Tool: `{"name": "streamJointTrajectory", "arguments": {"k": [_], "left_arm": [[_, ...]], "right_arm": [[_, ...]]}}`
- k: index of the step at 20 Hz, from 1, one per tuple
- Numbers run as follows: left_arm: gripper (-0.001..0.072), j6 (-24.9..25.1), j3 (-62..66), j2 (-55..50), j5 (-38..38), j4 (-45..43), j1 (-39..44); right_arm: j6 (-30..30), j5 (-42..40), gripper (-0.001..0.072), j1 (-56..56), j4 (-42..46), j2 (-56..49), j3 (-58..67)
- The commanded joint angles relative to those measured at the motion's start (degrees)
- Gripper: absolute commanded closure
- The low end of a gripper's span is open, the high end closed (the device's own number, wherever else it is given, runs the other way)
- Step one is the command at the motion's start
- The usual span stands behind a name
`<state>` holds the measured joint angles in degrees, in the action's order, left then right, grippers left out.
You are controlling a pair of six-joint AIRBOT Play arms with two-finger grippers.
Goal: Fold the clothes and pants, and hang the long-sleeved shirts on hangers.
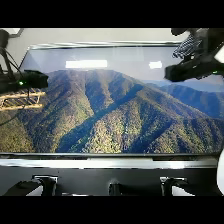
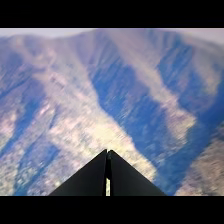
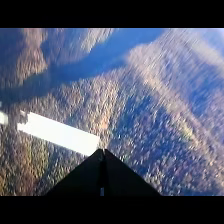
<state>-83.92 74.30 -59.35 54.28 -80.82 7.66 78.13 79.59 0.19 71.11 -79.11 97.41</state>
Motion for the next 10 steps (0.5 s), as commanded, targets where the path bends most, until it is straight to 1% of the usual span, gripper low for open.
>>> {"name": "streamJointTrajectory", "arguments": {"k": [1,4,8,10], "left_arm": [[0.0674,0.1,-3.9,0.1,-1.1,-6.0,-0.2],[0.0672,0.1,-4.3,0.0,-1.4,-6.0,-0.2],[0.0672,0.1,-4.3,0.0,-1.4,-6.0,-0.2],[0.0672,-0.3,-4.3,0.0,-1.6,-6.0,-0.2]], "right_arm": [[0.1,1.1,0.0670,1.5,0.1,-3.5,-2.7],[-0.1,-1.4,0.0671,1.6,3.4,-3.4,-3.4],[-2.0,-9.7,0.0671,1.6,7.8,-3.5,-3.5],[-2.8,-11.3,0.0670,1.6,8.6,-3.5,-3.5]]}}
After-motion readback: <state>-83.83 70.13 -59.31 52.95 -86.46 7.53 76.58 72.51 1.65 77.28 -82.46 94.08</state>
